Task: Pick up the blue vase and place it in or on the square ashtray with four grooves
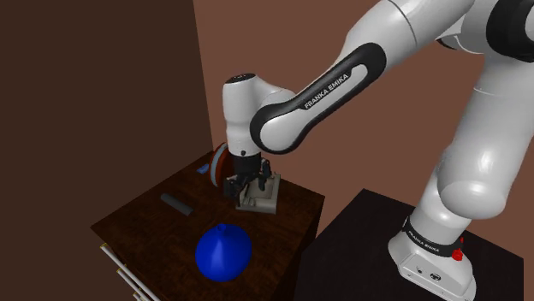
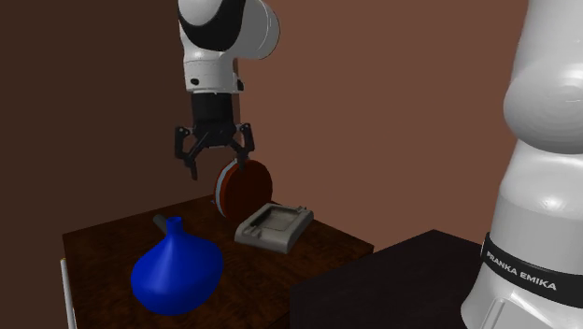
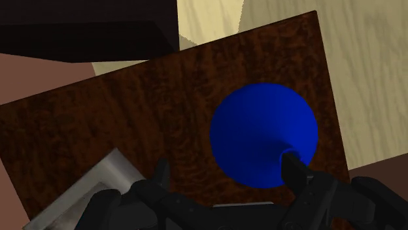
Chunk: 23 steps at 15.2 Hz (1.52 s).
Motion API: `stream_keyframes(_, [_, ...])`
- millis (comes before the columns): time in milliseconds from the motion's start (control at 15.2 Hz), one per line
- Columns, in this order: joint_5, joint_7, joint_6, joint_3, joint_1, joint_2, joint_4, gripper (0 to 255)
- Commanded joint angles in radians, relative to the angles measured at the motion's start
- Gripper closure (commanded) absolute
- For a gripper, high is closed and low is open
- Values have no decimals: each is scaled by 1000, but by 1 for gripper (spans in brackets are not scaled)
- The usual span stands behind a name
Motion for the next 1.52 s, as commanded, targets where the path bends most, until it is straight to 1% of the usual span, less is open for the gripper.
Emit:
stream_keyframes(0, [-52,63,29,7,22,86,49,0])
stream_keyframes(330, [-167,185,55,-15,105,286,205,0])
stream_keyframes(462, [-194,214,57,-28,135,345,259,0])
stream_keyframes(990, [-237,242,134,-55,158,413,244,0])
stream_keyframes(1452, [-237,242,133,-55,158,413,244,0])
